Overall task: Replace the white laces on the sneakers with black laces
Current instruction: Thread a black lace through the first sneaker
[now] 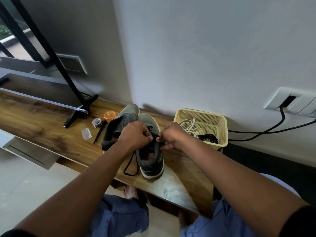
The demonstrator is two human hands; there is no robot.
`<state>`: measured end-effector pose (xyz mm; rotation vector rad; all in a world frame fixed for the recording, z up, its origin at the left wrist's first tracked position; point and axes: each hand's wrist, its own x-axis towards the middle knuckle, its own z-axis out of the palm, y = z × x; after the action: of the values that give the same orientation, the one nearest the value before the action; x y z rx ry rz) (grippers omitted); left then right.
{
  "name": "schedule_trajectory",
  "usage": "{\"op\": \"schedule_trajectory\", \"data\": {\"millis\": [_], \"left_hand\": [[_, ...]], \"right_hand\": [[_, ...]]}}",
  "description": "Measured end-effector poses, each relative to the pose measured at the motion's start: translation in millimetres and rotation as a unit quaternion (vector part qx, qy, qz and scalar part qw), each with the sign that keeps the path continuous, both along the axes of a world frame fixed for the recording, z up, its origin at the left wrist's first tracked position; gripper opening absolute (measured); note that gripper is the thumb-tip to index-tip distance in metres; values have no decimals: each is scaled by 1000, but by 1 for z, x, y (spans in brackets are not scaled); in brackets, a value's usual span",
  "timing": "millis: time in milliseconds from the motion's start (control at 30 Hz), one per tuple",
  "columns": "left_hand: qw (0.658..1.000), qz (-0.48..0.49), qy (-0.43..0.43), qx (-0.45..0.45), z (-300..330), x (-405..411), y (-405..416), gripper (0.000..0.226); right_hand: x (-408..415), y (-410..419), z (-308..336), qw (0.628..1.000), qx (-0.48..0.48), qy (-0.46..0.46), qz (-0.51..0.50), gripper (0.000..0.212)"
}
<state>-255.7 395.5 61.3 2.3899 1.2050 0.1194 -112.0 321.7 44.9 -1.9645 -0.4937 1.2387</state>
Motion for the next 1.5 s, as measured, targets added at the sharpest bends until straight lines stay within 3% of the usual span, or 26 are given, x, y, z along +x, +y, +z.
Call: {"op": "schedule_trajectory", "data": {"millis": [367, 500, 833, 1133, 1333, 1500], "left_hand": [[997, 27, 49, 43, -1, 11, -7, 13], [995, 34, 66, 71, -1, 14, -11, 14], [994, 34, 65, 77, -2, 16, -11, 22], [989, 13, 116, 96, -4, 22, -10, 35], [993, 19, 98, 60, -2, 17, -5, 25], [992, 38, 83, 86, -2, 18, -16, 25]], "right_hand": [[0, 2, 0, 999, 11, 31, -2, 28], [0, 1, 0, 1000, 16, 15, -5, 12], [-5, 4, -11, 995, 54, -79, 18, 23], [-8, -2, -6, 993, 59, -105, 15, 4], [-8, -3, -3, 987, 62, -134, 57, 14], [-8, -5, -4, 985, 62, -148, 60, 13]]}}
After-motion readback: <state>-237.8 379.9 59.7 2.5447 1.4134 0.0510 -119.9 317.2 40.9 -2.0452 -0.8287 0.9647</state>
